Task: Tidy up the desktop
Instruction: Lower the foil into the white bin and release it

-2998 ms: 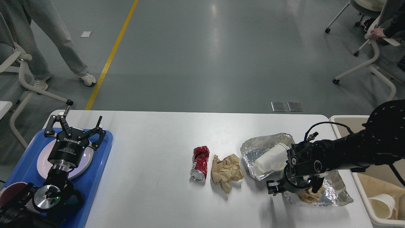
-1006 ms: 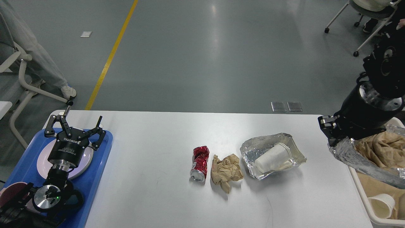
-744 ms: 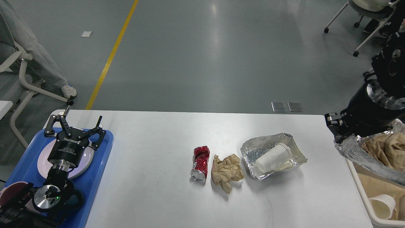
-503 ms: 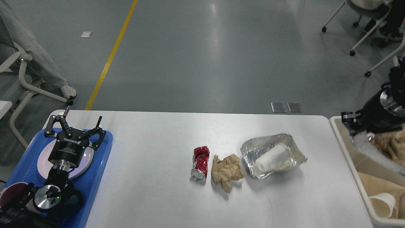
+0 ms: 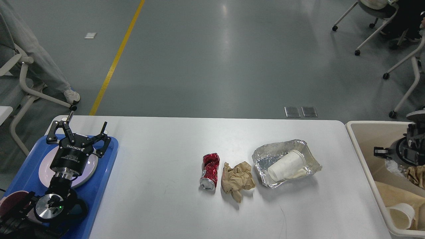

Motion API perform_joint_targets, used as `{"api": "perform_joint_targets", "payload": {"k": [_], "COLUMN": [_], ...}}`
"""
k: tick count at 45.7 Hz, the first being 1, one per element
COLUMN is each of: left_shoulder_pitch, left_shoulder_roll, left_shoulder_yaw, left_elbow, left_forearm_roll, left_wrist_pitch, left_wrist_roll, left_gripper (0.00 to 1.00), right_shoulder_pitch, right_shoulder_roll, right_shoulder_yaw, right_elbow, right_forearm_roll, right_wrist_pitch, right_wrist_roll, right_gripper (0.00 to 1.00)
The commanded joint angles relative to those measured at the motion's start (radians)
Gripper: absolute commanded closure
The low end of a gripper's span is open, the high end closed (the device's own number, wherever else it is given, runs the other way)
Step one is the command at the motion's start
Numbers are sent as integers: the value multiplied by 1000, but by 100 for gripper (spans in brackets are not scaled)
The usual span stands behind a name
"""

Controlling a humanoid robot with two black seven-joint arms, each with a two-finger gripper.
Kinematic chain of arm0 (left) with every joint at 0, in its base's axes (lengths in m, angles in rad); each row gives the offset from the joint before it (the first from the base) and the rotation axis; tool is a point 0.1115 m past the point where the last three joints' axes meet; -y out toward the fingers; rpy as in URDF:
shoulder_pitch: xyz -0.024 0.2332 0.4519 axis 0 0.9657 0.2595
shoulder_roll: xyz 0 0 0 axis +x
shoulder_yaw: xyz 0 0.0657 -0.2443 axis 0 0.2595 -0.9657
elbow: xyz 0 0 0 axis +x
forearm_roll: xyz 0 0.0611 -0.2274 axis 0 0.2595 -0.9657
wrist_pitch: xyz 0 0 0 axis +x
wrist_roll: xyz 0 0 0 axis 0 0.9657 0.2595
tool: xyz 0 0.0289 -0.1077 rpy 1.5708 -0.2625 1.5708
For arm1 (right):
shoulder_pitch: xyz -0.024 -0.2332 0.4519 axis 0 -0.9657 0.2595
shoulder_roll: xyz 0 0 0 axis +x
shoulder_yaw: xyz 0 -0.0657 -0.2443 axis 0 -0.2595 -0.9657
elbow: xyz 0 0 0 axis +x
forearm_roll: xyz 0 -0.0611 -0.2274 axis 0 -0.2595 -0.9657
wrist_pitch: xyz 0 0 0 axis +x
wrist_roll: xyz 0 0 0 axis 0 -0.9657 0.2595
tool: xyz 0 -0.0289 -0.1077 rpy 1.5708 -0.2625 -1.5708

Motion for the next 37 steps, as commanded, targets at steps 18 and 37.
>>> {"api": "perform_joint_targets", "payload": {"k": [18, 37], "left_shoulder_pitch": [0, 0], "left_shoulder_roll": [0, 0], "left_shoulder_yaw": [0, 0], "left_elbow": [0, 0], "left_forearm_roll": [0, 0], "left_wrist_pitch": [0, 0], "left_wrist_roll": [0, 0], "left_gripper": [4, 4], "right_shoulder_pitch": [-506, -544], "right_shoulder_roll": [74, 103], "right_shoulder_yaw": [172, 200], "right_elbow": [-474, -474], "right_forearm_roll": [5, 5], "right_wrist_pitch": [-134, -150], "right_wrist_roll": [-54, -55], "right_gripper": [100, 100]}}
